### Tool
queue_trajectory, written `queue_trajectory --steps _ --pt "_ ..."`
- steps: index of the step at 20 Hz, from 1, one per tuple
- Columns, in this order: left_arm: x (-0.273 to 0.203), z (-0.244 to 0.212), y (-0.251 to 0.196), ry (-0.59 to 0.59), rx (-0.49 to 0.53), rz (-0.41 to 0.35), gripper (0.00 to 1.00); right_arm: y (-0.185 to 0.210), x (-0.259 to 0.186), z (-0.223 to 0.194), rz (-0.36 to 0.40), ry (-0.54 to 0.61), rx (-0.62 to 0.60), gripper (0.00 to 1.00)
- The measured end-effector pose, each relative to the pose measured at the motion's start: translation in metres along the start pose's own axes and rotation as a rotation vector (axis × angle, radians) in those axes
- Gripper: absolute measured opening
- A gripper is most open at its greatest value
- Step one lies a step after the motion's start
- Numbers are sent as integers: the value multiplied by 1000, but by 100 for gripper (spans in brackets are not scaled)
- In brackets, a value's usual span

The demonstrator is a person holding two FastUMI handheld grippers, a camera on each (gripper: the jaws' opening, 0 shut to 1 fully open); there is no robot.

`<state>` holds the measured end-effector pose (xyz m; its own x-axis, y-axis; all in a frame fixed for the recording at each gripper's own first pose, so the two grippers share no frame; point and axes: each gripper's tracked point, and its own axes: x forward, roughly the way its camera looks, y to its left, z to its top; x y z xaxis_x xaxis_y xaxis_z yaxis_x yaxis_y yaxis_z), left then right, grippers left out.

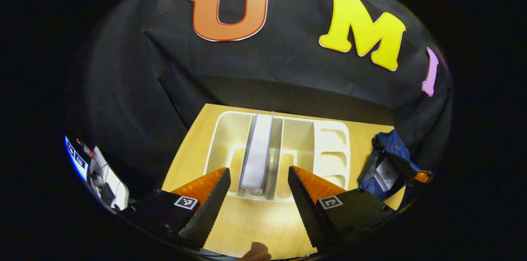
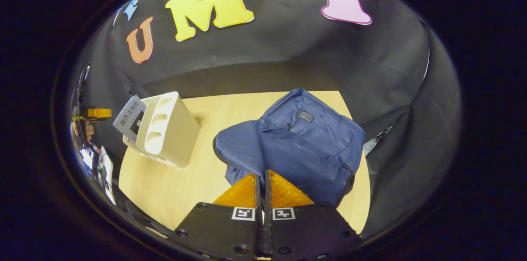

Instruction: Open the schoolbag, grab two books from the bookshelf and put them into the schoolbag.

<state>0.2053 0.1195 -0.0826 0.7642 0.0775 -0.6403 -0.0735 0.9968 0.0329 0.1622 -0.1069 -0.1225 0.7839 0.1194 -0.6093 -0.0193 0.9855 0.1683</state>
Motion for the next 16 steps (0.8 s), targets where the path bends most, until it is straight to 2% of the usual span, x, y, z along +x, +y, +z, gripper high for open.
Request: queue_trajectory --steps 2,5,6,7,11,13,14,16 --pt "17 -1 11 86 57 28 90 -1 -2 3 -4 -3 -3 1" --pt "45 3 9 168 123 26 85 -1 -2 4 -8 -1 -6 1" --pt "51 1 10 203 140 30 88 -1 -2 4 -9 1 -4 1" --pt "58 -4 8 243 156 22 85 -1 -3 3 -8 3 -2 1" --pt "83 -14 5 383 129 -15 81 -3 -2 0 -10 13 6 1" --pt "86 -24 -3 444 96 -49 68 -4 -2 0 -11 14 13 1" --pt "88 -27 -7 466 84 -64 55 -4 -2 1 -12 15 12 1" --pt "93 -27 -5 488 93 -72 52 -4 -1 2 -14 17 7 1"
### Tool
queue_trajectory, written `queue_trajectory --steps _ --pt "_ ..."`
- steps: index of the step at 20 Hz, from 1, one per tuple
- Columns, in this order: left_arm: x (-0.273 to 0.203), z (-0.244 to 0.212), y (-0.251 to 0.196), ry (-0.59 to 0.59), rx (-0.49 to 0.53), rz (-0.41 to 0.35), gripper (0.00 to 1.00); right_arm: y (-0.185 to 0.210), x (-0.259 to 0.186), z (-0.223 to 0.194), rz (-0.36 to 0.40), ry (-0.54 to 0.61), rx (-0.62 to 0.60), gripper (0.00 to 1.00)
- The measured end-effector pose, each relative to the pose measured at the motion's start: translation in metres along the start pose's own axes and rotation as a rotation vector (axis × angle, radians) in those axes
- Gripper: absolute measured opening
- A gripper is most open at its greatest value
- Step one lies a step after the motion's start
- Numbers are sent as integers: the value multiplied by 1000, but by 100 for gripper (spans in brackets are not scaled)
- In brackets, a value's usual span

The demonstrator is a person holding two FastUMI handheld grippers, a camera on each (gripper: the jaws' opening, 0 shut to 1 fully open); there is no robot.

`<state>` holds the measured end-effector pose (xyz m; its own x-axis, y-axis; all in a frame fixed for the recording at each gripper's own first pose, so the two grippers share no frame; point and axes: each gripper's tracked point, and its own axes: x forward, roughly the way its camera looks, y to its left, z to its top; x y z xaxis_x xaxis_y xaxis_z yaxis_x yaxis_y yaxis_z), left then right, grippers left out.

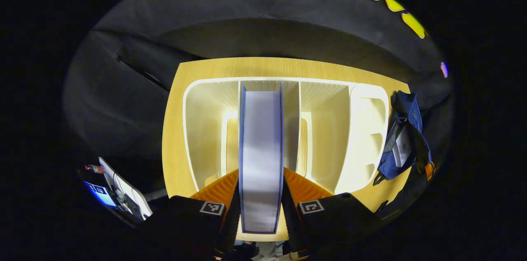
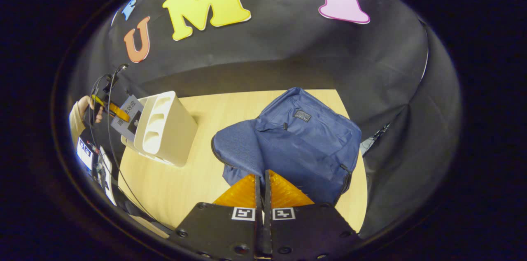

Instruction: Open the schoolbag, grab two books from the bookshelf and put them into the schoolbag.

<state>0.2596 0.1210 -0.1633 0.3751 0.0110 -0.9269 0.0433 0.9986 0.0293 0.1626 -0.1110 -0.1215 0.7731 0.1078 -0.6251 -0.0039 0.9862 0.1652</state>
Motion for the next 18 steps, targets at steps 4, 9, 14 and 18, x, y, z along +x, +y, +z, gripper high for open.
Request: queue_trajectory --steps 4,9,14,18 --pt "-1 2 -5 -7 27 -19 47 0 0 2 -3 9 -8 1" --pt "-23 5 -1 -81 56 1 44 1 2 4 -4 19 -22 1" --pt "-85 -14 -4 -201 54 -16 46 2 3 8 10 22 -20 1" --pt "-142 -43 -4 -310 28 -52 42 1 2 9 7 22 -27 1"
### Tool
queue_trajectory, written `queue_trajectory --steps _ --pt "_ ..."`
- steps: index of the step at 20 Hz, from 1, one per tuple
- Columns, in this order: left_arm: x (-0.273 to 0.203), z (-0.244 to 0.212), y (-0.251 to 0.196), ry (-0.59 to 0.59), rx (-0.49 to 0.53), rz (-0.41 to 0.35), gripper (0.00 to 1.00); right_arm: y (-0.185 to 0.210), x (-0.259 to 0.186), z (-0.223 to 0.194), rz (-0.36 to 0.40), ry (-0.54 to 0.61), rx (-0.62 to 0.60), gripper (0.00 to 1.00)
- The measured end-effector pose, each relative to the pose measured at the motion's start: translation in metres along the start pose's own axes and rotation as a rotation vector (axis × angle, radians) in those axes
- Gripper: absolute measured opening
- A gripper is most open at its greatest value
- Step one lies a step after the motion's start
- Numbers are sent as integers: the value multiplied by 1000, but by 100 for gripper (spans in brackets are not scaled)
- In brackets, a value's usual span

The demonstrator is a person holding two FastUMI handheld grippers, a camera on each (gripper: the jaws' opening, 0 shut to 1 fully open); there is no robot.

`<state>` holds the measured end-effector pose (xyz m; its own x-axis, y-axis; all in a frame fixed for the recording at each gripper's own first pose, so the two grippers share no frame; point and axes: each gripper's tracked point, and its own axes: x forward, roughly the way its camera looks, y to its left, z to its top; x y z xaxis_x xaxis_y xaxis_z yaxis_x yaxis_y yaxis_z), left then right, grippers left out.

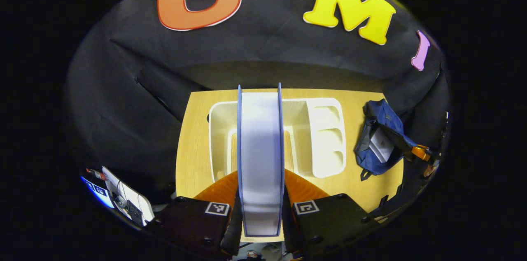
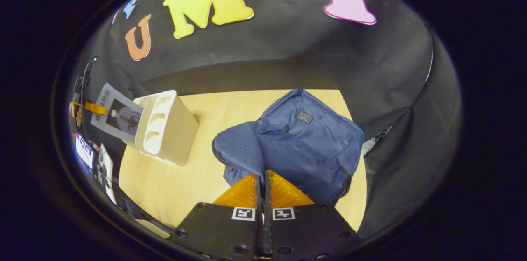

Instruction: Open the schoolbag, grab two books from the bookshelf and put them into the schoolbag.

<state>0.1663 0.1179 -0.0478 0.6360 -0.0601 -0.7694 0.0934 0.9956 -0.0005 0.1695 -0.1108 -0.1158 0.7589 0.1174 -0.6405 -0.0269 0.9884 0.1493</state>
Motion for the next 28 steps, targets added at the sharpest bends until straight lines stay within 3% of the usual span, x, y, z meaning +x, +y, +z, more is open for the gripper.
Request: queue_trajectory --steps 3,4,10,13,16,21,28 --pt "-41 -28 -17 -60 -113 -69 46 1 -2 -1 0 1 -16 1" --pt "-55 -35 -20 -84 -163 -100 43 2 -1 -3 0 8 -18 1" --pt "-92 -90 -54 -130 -462 -341 43 0 3 -8 -12 58 -2 1" --pt "-80 -122 -76 -96 -529 -384 42 2 4 -6 -17 58 -48 1" --pt "-66 -145 -116 -49 -681 -497 41 4 4 -8 -1 70 -59 1" --pt "-36 -159 -187 -33 -812 -684 40 3 3 -10 21 91 -69 1" --pt "25 -172 -283 -22 -892 -891 40 2 0 3 30 112 -124 1"
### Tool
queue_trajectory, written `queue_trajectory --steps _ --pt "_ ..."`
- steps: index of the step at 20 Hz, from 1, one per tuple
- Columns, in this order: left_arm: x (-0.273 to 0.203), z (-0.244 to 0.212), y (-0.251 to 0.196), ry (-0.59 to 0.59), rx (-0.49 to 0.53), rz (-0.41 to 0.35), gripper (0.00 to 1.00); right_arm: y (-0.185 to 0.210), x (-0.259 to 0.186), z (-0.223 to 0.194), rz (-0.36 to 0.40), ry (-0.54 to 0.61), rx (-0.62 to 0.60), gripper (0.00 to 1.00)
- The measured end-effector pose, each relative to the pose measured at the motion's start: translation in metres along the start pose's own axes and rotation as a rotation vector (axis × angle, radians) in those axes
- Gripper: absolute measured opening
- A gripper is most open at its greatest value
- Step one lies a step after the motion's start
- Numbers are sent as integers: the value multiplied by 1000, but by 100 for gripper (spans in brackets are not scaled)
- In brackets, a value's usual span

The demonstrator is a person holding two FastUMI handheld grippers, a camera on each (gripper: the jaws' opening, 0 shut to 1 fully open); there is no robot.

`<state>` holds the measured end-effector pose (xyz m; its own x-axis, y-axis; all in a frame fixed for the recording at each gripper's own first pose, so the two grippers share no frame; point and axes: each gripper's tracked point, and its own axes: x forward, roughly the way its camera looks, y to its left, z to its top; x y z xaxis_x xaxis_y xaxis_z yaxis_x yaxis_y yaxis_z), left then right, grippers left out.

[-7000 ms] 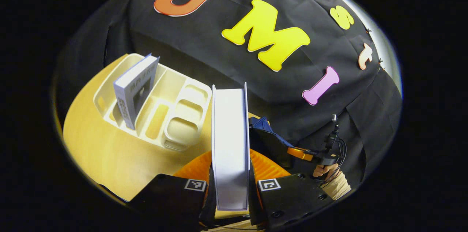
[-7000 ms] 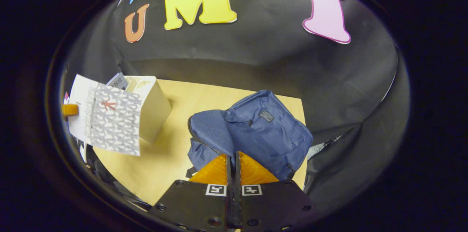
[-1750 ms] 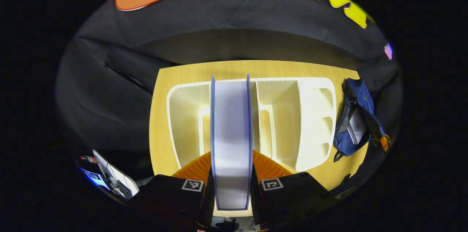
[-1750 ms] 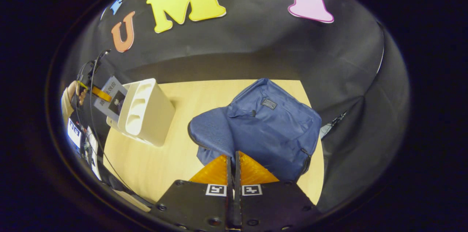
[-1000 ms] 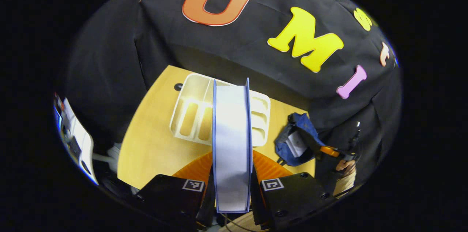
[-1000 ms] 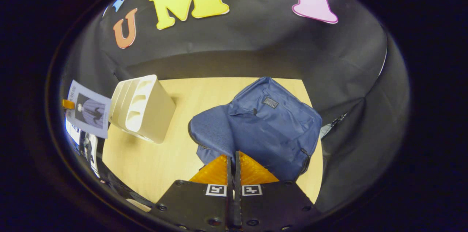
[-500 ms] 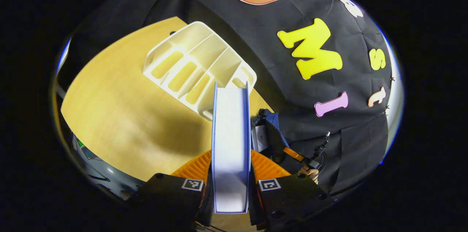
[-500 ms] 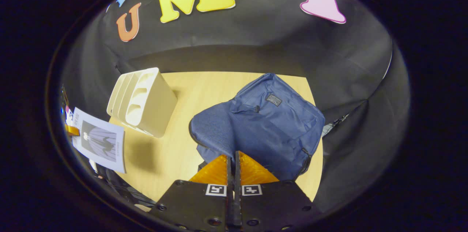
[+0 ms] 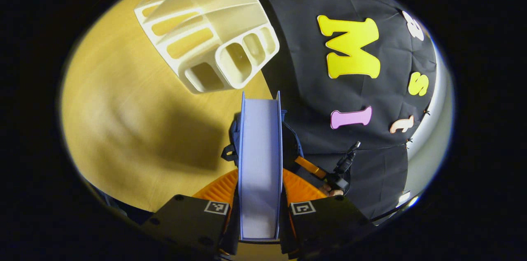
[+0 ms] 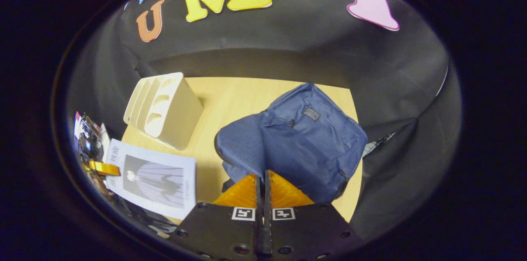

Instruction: Open the schoolbag, grab two books from the bookshelf and put them into the schoolbag.

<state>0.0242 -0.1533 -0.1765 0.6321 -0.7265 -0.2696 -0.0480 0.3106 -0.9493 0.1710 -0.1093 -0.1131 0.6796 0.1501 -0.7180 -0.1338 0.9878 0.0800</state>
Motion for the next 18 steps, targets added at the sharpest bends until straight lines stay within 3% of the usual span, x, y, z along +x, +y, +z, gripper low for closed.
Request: queue_trajectory --steps 3,5,11,14,18 --pt "37 -5 -10 -35 -43 -140 40 -1 2 4 12 12 -23 1" --pt "59 -3 -5 -57 -83 -190 40 -4 2 8 13 15 -30 1" --pt "155 -12 19 -48 -164 -187 41 2 1 19 43 9 -101 1" --pt "193 -13 21 -95 -239 -223 40 12 3 10 93 29 -139 1" --pt "227 -20 19 -140 -251 -269 41 23 8 -1 139 48 -194 1"
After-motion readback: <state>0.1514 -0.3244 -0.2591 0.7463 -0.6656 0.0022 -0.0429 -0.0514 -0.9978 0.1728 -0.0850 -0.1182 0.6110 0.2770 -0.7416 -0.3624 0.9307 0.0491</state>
